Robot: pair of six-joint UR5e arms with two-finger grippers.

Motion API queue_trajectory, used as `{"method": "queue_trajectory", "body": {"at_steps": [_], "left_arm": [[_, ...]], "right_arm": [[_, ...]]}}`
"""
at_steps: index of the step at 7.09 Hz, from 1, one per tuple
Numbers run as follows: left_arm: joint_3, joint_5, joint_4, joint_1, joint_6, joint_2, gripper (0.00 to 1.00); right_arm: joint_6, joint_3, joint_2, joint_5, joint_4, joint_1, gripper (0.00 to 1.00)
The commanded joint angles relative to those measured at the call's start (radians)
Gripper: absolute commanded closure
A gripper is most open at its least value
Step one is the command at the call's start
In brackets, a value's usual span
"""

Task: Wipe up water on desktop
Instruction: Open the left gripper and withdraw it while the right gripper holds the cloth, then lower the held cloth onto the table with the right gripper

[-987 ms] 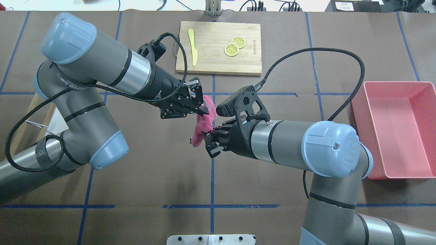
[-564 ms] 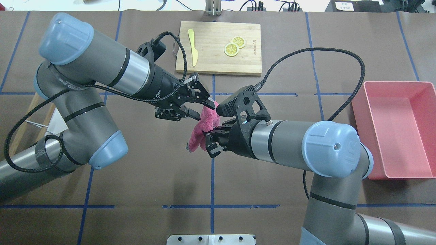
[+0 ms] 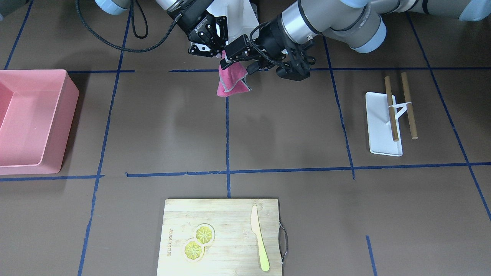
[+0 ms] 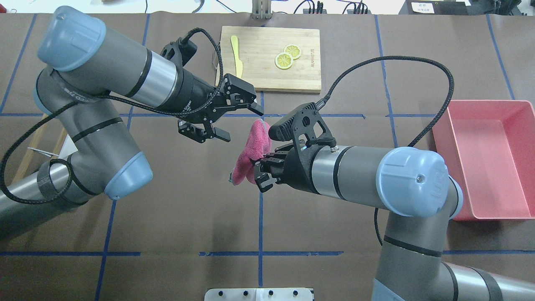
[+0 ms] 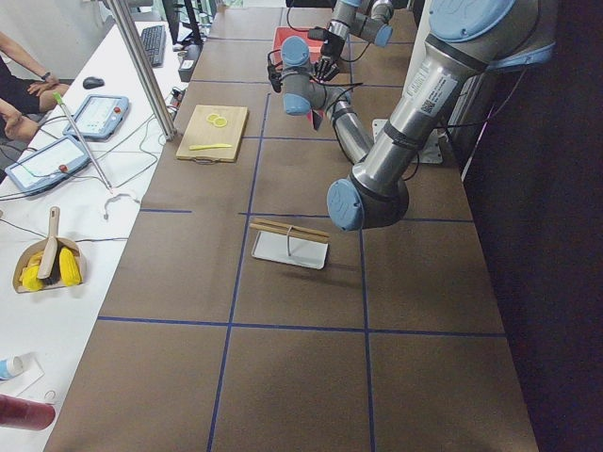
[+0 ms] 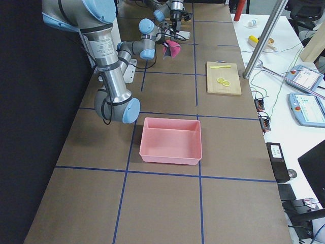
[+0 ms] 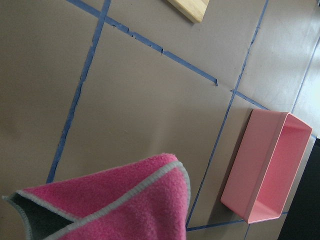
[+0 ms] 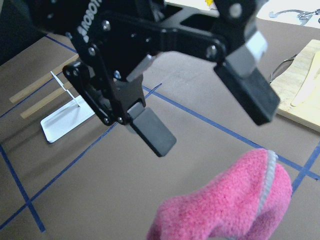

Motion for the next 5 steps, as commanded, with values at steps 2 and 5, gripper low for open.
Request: {"method": "queue_trajectory", "body": {"at_steps": [2, 5], "left_arm": [[-0.017, -0.01, 0.174, -0.12, 0.13, 0.023, 0.0], [-0.149, -0.01, 0.373, -0.214, 0.328, 0.129, 0.0]], "right_arm": [[0.049, 0.129, -0.016, 0.003, -0.291, 0.005, 1.0], [0.165, 0.211, -0.006, 0.101, -0.665, 0.01, 1.0]]}}
